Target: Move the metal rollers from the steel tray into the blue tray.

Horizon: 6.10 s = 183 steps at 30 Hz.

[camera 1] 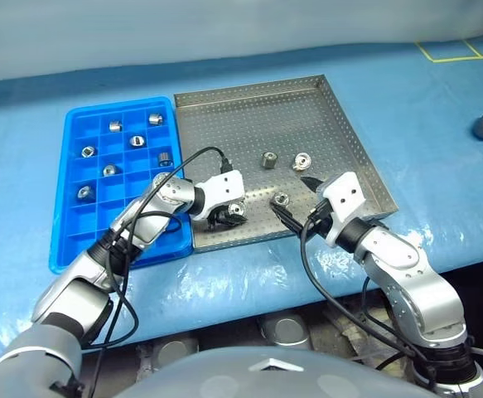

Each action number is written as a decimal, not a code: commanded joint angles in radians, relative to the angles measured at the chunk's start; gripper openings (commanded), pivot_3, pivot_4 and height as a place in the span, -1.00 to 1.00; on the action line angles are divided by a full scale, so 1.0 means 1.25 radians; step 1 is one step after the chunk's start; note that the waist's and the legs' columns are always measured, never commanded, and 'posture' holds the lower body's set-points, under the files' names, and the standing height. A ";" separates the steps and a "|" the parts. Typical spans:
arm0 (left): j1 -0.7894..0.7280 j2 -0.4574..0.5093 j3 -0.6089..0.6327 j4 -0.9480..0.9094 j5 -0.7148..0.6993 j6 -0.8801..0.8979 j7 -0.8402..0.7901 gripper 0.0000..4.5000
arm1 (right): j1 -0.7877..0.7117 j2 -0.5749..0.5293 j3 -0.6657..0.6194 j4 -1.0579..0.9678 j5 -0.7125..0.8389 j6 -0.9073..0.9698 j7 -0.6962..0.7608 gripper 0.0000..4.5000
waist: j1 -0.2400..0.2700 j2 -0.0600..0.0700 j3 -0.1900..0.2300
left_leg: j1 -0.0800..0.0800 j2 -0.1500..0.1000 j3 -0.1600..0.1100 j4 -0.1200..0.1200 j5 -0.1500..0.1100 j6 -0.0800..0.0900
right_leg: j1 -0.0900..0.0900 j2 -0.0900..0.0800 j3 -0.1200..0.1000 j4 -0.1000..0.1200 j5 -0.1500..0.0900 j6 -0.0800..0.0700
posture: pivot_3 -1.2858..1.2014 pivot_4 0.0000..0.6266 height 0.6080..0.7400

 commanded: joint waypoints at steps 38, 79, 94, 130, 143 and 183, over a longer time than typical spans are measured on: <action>0.526 -0.273 0.556 -0.504 -0.011 0.134 0.718 0.56 | -0.151 0.082 0.151 0.066 -0.002 -0.031 0.081 1.00 | 0.086 0.000 0.001 | 0.000 0.000 -0.001 0.001 0.000 0.000 | 0.001 -0.001 -0.001 -0.001 0.000 0.000 | 0.00 -0.52 1.00; -0.250 -0.454 0.316 0.648 -0.002 -0.192 0.459 0.74 | 0.030 0.090 0.013 -0.059 -0.048 -0.018 -0.107 1.00 | -0.062 0.001 0.000 | -0.004 -0.001 0.000 0.000 -0.004 0.005 | 0.001 -0.001 0.000 -0.009 0.001 0.002 | -0.23 -0.52 1.00; 0.131 -0.328 0.454 -0.182 -0.140 0.035 0.478 -0.25 | -0.094 0.103 0.103 0.028 -0.038 -0.025 -0.037 1.00 | -0.025 0.003 0.001 | -0.002 0.000 0.000 0.000 -0.003 0.004 | 0.000 -0.001 0.000 -0.006 0.001 0.002 | -0.07 -0.52 1.00; 0.674 -0.310 0.640 -0.641 -0.126 0.106 0.694 0.87 | -0.235 0.146 0.272 0.166 -0.042 -0.099 0.171 1.00 | 0.139 0.002 0.001 | 0.000 0.000 -0.002 0.000 -0.003 0.003 | 0.003 -0.002 -0.004 -0.007 0.000 -0.001 | 0.06 -0.52 1.00; 0.509 -0.180 0.369 -0.515 -0.169 -0.044 0.420 0.99 | -0.098 0.099 0.080 -0.032 -0.095 0.142 -0.082 1.00 | 0.067 0.003 0.001 | -0.001 0.000 0.000 0.000 -0.003 0.002 | 0.002 -0.002 -0.002 -0.007 0.002 -0.003 | -0.10 -0.52 1.00; 0.604 -0.129 0.396 -0.586 -0.201 -0.130 0.417 1.00 | -0.422 0.185 0.165 0.076 -0.052 0.511 -0.154 -0.24 | 0.055 0.004 0.001 | -0.002 0.000 0.001 -0.001 -0.003 0.003 | 0.000 -0.001 0.000 -0.006 0.001 0.000 | 0.07 -0.52 1.00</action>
